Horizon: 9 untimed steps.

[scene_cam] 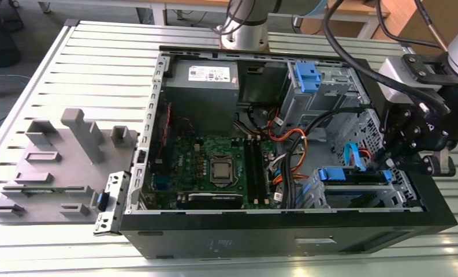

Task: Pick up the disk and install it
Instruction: 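Insert the second disk wire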

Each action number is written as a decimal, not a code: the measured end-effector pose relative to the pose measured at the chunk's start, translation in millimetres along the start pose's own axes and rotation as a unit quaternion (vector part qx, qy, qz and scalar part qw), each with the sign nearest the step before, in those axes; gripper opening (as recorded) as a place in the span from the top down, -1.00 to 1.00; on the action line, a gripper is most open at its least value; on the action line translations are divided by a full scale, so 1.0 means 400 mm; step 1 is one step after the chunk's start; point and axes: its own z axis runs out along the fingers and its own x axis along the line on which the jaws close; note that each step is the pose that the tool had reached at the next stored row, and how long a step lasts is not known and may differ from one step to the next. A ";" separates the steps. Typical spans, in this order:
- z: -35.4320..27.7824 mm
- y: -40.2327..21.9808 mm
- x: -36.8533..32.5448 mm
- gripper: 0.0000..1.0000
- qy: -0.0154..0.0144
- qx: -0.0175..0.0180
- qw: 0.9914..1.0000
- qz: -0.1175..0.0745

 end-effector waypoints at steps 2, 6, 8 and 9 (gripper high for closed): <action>0.000 0.000 0.006 0.67 0.000 0.000 1.000 0.000; 0.000 -0.001 0.015 0.67 0.000 0.000 1.000 0.000; 0.000 -0.001 0.016 0.67 0.000 0.000 1.000 0.000; 0.002 -0.001 0.017 0.67 0.000 0.000 1.000 0.000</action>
